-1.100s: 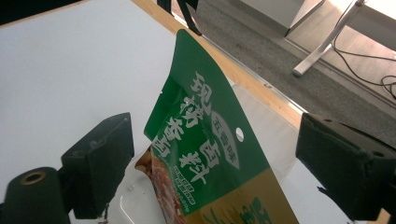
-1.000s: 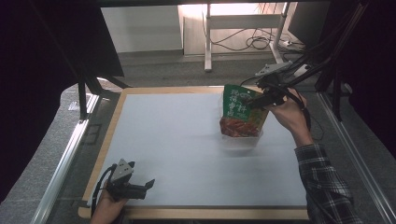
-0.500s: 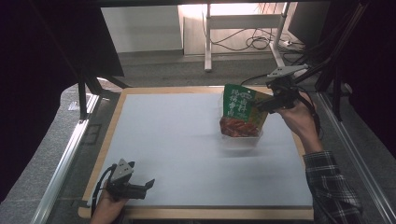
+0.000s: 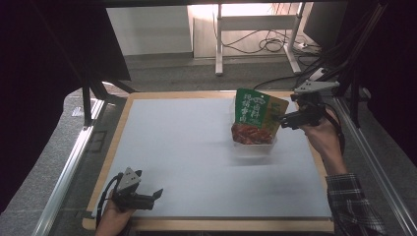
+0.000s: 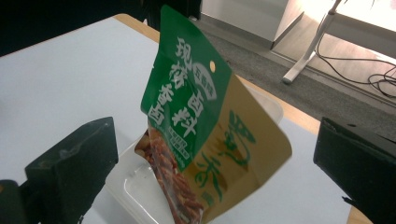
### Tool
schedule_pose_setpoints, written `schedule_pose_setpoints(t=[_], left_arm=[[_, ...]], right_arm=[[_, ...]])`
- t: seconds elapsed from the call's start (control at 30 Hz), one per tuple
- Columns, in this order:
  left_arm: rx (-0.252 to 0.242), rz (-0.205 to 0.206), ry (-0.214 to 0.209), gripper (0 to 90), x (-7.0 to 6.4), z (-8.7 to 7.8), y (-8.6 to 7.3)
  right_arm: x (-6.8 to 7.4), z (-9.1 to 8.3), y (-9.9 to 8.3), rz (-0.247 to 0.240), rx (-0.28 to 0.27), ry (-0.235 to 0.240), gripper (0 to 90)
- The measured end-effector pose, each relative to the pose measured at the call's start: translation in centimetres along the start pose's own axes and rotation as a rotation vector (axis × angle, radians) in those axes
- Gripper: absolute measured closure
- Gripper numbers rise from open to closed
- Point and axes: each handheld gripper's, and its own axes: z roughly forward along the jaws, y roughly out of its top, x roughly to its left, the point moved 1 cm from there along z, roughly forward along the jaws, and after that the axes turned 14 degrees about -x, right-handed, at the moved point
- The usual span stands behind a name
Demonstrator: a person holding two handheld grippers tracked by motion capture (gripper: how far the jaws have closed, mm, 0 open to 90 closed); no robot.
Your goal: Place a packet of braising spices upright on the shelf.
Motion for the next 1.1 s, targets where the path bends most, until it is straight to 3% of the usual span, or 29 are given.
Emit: schedule_pose_setpoints(t=[0.2, 0.47, 0.9, 1.1], left_arm=[[0.0, 0.002, 0.001, 0.0, 0.0, 0.0, 0.0], [-0.007, -0.01, 0.0, 0.0, 0.1, -0.1, 0.0], [-0.006, -0.015, 0.003, 0.0, 0.2, -0.1, 0.0], [-0.004, -0.016, 0.003, 0.0, 0.2, -0.1, 0.0]], right_arm=[[0.0, -1.0, -1.5, 0.026, -0.018, -0.021, 0.0], [0.6, -2.0, -3.4, 0.054, -0.037, -0.01, 0.0], [3.7, -4.9, -5.9, 0.058, -0.04, 0.019, 0.0], [5.0, -5.4, -7.3, 0.057, -0.028, 0.048, 0.0]])
